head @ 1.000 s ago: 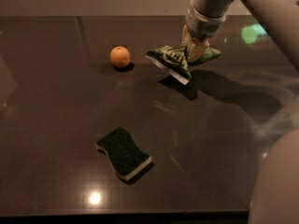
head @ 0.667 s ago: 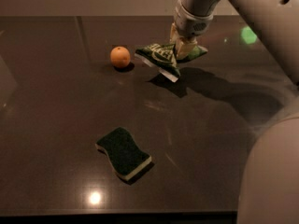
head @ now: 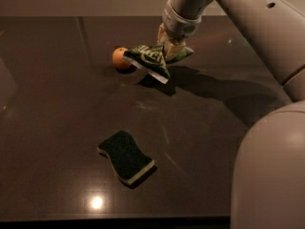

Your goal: Move green jalapeno chip bag near orange

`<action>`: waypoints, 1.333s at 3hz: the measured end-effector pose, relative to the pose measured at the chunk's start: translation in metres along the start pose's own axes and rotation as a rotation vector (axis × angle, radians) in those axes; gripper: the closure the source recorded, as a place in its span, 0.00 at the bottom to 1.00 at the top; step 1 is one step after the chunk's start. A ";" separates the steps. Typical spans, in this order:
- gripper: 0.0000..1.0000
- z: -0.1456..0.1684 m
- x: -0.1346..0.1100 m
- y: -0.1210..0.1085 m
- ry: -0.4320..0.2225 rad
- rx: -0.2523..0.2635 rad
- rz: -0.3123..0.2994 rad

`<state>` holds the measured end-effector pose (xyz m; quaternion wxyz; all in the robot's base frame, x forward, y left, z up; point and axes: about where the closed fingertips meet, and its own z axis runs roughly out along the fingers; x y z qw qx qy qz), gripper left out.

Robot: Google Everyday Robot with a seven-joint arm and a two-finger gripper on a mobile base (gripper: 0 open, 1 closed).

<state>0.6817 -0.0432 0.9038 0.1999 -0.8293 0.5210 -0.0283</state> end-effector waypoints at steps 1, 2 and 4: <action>0.61 0.011 -0.011 -0.007 -0.031 -0.003 -0.043; 0.36 0.021 -0.015 -0.009 -0.058 -0.017 -0.071; 0.00 0.029 -0.017 -0.007 -0.081 -0.032 -0.088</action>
Offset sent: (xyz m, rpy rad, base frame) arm 0.0070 0.0262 -0.0167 0.0306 0.0292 0.1272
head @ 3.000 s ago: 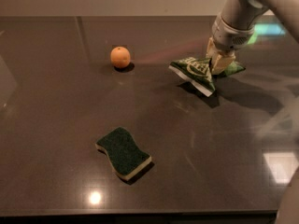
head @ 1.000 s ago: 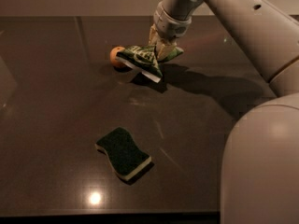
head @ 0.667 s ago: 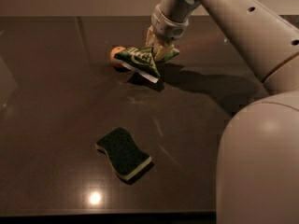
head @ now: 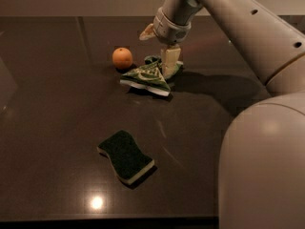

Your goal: Move green jalapeno chip bag near orange

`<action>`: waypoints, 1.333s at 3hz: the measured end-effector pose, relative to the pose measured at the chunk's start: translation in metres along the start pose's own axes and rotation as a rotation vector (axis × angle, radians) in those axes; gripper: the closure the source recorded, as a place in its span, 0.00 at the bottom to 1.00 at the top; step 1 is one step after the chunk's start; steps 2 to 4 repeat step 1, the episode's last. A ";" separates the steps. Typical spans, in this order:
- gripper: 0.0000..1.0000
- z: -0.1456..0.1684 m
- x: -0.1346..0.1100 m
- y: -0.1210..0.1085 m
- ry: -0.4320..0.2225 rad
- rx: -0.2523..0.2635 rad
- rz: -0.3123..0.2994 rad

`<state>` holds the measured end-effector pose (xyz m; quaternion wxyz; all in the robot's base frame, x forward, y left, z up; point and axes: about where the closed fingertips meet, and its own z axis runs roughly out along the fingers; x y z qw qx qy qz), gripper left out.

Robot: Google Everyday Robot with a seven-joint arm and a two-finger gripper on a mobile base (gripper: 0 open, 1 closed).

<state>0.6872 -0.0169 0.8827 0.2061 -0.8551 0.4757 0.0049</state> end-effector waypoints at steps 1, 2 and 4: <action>0.00 0.000 0.000 0.000 0.000 0.000 0.000; 0.00 0.000 0.000 0.000 0.000 0.000 0.000; 0.00 0.000 0.000 0.000 0.000 0.000 0.000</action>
Offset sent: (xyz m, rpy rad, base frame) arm 0.0000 0.0000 0.0000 0.0000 0.0000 0.0000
